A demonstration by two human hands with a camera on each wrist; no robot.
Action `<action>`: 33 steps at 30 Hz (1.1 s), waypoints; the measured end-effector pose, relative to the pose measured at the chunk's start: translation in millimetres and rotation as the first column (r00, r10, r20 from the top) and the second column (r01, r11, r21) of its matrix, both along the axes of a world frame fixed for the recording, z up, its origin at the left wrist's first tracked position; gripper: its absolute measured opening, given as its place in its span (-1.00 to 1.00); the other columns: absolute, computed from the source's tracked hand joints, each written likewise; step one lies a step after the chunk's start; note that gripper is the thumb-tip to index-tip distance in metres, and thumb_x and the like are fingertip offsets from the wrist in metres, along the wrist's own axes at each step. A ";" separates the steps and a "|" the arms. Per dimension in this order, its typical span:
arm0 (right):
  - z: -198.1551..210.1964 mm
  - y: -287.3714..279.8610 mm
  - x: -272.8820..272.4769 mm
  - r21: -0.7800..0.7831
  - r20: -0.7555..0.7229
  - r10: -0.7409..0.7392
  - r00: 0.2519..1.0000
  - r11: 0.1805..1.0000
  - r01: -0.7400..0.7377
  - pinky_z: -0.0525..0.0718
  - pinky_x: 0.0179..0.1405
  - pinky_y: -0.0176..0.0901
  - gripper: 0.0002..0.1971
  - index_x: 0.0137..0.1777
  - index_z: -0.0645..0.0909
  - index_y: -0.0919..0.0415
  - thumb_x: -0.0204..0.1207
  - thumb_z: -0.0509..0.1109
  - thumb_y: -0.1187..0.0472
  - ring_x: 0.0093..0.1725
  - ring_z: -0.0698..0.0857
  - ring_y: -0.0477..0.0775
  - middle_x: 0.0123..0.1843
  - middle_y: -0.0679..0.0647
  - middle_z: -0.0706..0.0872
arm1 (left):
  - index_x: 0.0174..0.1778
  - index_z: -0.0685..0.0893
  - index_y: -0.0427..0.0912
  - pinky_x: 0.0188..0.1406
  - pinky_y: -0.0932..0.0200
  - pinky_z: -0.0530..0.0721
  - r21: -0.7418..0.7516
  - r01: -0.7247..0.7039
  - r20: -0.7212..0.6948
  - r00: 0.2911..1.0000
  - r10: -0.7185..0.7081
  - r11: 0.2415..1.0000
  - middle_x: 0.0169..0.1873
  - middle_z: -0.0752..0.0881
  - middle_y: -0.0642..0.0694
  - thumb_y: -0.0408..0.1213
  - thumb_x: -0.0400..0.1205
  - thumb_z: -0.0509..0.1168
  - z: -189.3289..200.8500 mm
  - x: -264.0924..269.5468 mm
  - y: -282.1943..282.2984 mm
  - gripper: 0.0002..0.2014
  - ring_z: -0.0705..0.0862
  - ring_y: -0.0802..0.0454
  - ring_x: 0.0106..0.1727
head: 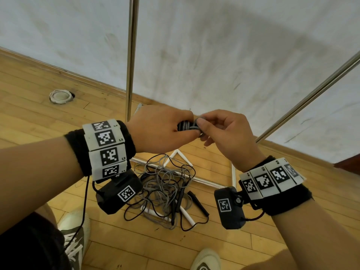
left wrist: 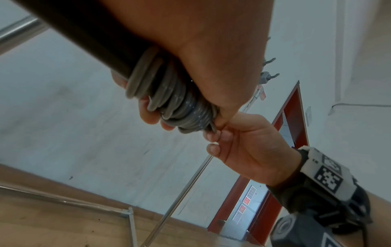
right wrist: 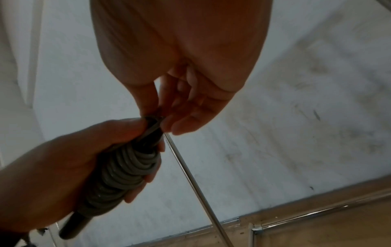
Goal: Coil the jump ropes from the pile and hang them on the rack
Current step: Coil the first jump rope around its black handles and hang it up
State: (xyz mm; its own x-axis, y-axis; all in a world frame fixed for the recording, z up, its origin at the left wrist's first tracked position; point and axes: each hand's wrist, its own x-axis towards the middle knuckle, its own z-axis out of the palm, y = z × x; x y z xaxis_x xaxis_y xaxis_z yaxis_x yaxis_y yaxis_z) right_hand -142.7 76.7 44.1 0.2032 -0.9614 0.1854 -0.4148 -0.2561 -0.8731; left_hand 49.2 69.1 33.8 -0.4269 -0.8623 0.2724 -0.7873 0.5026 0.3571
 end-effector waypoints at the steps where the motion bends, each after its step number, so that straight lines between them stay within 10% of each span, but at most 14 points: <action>1: 0.9 -0.1 -0.5 -0.020 -0.009 -0.002 1.000 1.000 0.002 0.75 -0.40 -0.18 -0.96 -0.06 0.76 0.17 0.57 0.47 0.29 -0.40 0.77 -0.02 -0.36 0.07 0.79 | 0.00 0.62 0.16 -0.43 0.10 0.65 -0.001 0.008 0.002 1.000 -0.008 1.000 -0.39 0.68 0.11 0.41 0.58 -0.06 -0.1 0.1 -0.9 -0.50 0.63 0.23 -0.37; 12: 10.7 -3.5 1.2 -0.074 0.069 -0.032 0.997 0.997 0.038 0.77 -0.41 -0.17 -0.95 -0.06 0.68 0.28 0.63 0.40 0.34 -0.40 0.81 0.08 -0.37 0.15 0.80 | 0.19 0.67 0.01 -0.36 0.28 0.67 0.284 0.199 -0.381 0.921 -0.080 0.938 -0.22 0.76 0.07 0.03 0.78 0.09 10.5 1.1 -8.1 -0.70 0.71 0.23 -0.33; 15: 14.3 -5.8 3.9 -0.096 0.084 0.007 0.996 0.995 0.002 0.74 -0.45 -0.20 -0.93 -0.07 0.65 0.25 0.65 0.37 0.34 -0.43 0.80 0.07 -0.38 0.17 0.79 | 0.05 0.74 -0.10 -0.43 0.09 0.68 0.336 0.236 -0.477 0.878 -0.052 0.912 -0.31 0.77 -0.08 0.03 0.76 0.15 15.3 -0.5 -7.7 -0.66 0.71 -0.06 -0.38; 20: 14.9 -7.2 8.2 -0.149 -0.019 0.036 0.999 0.988 -0.039 0.77 -0.39 -0.15 -0.90 -0.10 0.63 0.17 0.65 0.37 0.33 -0.41 0.78 -0.02 -0.38 0.13 0.78 | 0.06 0.80 -0.02 -0.12 -0.26 0.80 0.391 0.247 -0.448 0.892 -0.051 0.887 -0.20 0.84 -0.09 0.02 0.71 0.27 17.7 7.3 -12.8 -0.74 0.83 -0.14 -0.17; 25: 19.0 -11.3 8.0 -0.273 -0.079 -0.048 0.996 0.962 0.025 0.74 -0.31 -0.22 -0.92 -0.10 0.69 0.12 0.60 0.43 0.30 -0.29 0.79 -0.11 -0.30 -0.02 0.79 | 0.01 0.82 0.11 0.05 0.09 0.74 0.336 0.192 -0.391 0.919 -0.049 0.922 -0.14 0.84 0.20 -0.07 0.65 0.36 15.7 10.1 -20.1 -0.87 0.78 0.28 -0.07; 33: 25.0 -7.8 12.2 -0.367 -0.136 -0.122 0.983 0.928 0.065 0.57 -0.33 -0.51 -0.94 -0.10 0.76 0.18 0.55 0.47 0.33 -0.34 0.73 -0.18 -0.37 -0.21 0.69 | -0.03 0.83 0.16 -0.20 0.27 0.64 0.358 0.157 -0.270 0.961 -0.059 0.921 -0.29 0.81 0.23 -0.08 0.64 0.37 9.2 4.4 -19.3 -0.88 0.74 0.33 -0.26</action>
State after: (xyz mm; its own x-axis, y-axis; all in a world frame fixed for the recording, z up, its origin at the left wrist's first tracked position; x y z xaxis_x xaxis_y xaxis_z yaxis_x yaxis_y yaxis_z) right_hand -130.5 68.9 69.0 0.1694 -0.8518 0.4956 -0.5741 -0.4940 -0.6529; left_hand 53.6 49.8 43.0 -0.4837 -0.8738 0.0505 -0.5966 0.3714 0.7114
